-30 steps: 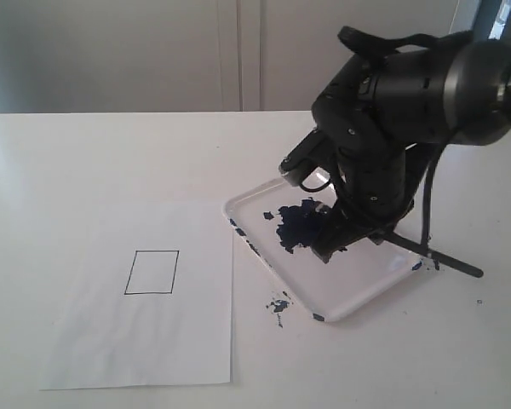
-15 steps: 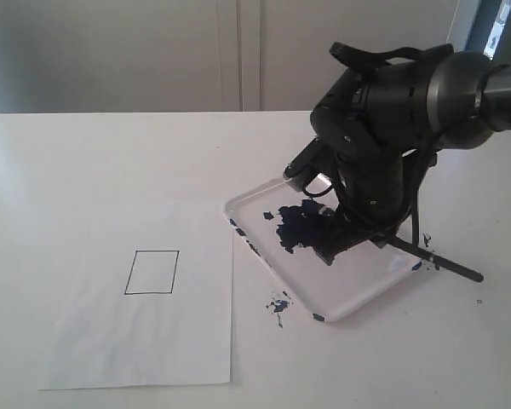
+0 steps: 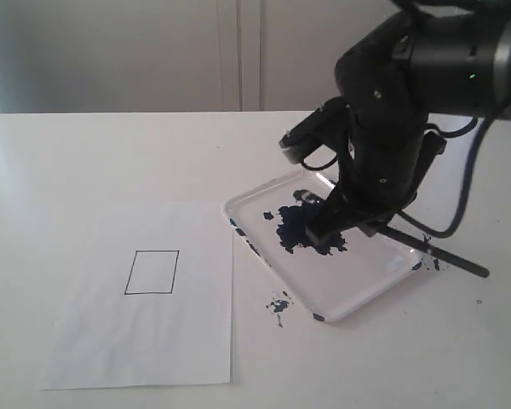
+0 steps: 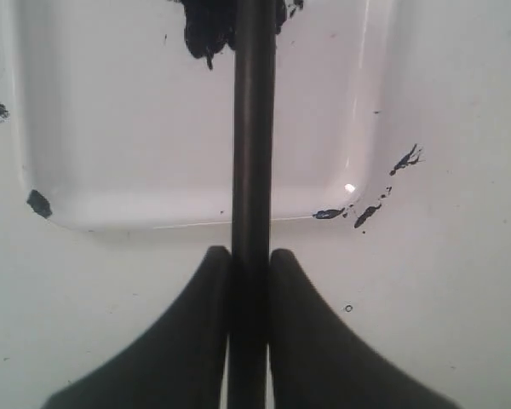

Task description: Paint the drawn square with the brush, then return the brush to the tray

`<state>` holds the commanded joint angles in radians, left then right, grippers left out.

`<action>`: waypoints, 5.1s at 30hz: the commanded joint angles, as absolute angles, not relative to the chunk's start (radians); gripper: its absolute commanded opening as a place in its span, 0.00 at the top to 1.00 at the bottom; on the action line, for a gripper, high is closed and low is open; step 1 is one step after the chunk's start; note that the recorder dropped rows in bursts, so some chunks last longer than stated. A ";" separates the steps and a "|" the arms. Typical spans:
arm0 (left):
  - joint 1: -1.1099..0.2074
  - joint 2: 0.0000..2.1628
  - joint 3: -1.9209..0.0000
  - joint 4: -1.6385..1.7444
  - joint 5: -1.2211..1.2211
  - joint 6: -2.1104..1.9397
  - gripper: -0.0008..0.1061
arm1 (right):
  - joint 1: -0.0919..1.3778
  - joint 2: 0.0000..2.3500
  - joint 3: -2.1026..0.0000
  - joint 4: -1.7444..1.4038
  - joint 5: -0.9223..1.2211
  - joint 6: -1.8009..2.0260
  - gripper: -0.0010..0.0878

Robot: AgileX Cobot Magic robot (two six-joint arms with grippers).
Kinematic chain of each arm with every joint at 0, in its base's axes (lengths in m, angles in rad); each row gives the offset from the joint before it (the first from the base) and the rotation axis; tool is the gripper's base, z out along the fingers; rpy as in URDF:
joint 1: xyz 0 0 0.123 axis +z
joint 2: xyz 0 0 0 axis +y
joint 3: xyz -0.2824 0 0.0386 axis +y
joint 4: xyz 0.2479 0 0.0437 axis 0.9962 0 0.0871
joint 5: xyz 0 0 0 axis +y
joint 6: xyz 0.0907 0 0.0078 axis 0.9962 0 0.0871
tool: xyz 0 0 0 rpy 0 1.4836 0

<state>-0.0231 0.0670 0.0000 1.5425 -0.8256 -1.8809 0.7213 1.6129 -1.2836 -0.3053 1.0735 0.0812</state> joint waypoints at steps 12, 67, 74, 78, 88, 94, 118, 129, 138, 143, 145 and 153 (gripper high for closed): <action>-0.023 0.145 0.000 1.568 -0.708 -1.913 0.99 | 0.862 1.557 -1.284 -0.283 1.107 0.049 0.99; -0.023 1.440 -0.234 1.422 -0.640 -1.666 0.99 | 1.078 1.838 -1.424 -0.177 1.047 0.000 0.99; -0.023 1.477 -0.234 1.422 -0.634 -1.685 0.99 | 1.078 1.860 -1.466 -0.179 1.031 -0.005 0.99; -0.023 1.479 -0.234 1.422 -0.632 -1.687 0.99 | 1.078 1.875 -1.500 -0.181 1.032 -0.023 0.99; -0.023 1.479 -0.234 1.436 -0.630 -1.699 0.99 | 1.078 1.958 -1.566 -0.236 1.070 -0.025 0.99; -0.023 1.479 -0.234 1.439 -0.630 -1.701 0.99 | 1.075 1.983 -1.573 -0.242 1.077 -0.025 0.99; -0.023 1.479 -0.234 1.439 -0.630 -1.701 0.99 | 1.078 1.995 -1.573 -0.115 1.208 -0.110 0.99; -0.023 1.479 -0.234 1.444 -0.630 -1.701 0.99 | 1.076 1.997 -1.573 -0.297 1.189 -0.021 0.99; -0.023 1.479 -0.234 1.444 -0.630 -1.701 0.99 | 1.076 1.997 -1.573 -0.297 1.174 -0.017 0.99; -0.023 1.479 -0.234 1.444 -0.630 -1.701 0.99 | 1.076 1.997 -1.573 -0.258 1.210 -0.057 0.99; -0.023 1.479 -0.234 1.444 -0.630 -1.701 0.99 | 1.076 1.997 -1.573 -0.227 1.218 -0.081 0.99; -0.023 1.479 -0.234 1.444 -0.630 -1.701 0.99 | 1.076 1.997 -1.573 -0.156 1.221 -0.129 0.99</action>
